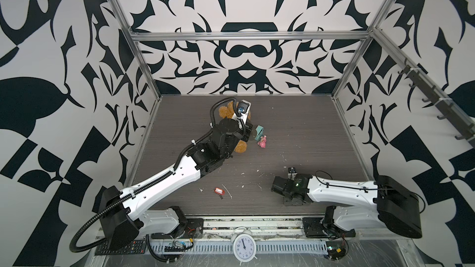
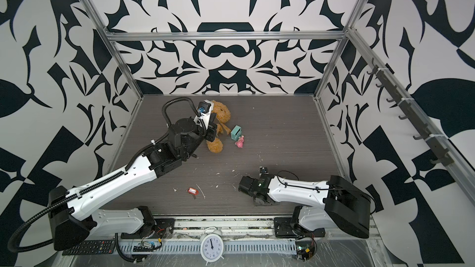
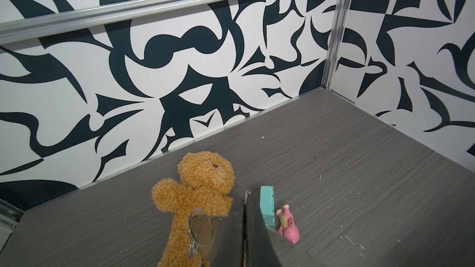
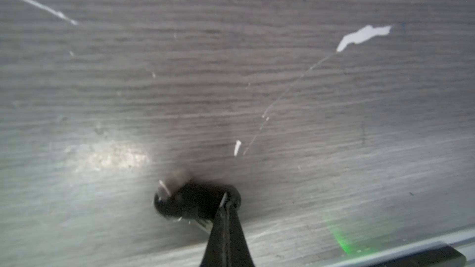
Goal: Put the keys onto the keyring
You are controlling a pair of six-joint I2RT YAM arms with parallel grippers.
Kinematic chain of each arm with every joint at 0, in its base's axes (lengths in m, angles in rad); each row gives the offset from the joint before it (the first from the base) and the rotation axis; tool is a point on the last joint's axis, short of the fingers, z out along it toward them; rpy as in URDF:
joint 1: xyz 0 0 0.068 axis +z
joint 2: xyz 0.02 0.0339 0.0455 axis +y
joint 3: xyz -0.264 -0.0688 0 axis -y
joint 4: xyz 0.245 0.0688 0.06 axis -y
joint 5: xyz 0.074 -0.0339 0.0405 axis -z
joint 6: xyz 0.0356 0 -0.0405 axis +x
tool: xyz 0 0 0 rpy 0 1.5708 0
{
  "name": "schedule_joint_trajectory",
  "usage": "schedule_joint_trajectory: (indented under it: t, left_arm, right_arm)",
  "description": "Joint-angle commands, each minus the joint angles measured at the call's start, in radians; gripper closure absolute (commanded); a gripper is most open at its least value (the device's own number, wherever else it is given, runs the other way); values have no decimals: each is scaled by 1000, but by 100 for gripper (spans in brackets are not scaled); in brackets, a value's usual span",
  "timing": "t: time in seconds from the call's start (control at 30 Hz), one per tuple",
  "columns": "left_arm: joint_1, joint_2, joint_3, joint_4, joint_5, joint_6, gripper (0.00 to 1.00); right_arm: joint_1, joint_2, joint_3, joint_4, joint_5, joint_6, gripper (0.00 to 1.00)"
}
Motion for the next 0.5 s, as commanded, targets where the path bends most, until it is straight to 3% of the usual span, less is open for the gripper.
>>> schedule_joint_trajectory:
  t: [0.0, 0.47]
  left_arm:
    - [5, -16, -10, 45, -12, 1, 100]
    - [10, -14, -11, 59, 14, 34, 100]
  right_arm:
    - [-33, 24, -10, 38, 26, -34, 100]
    - [-139, -42, 8, 65, 106, -110, 100]
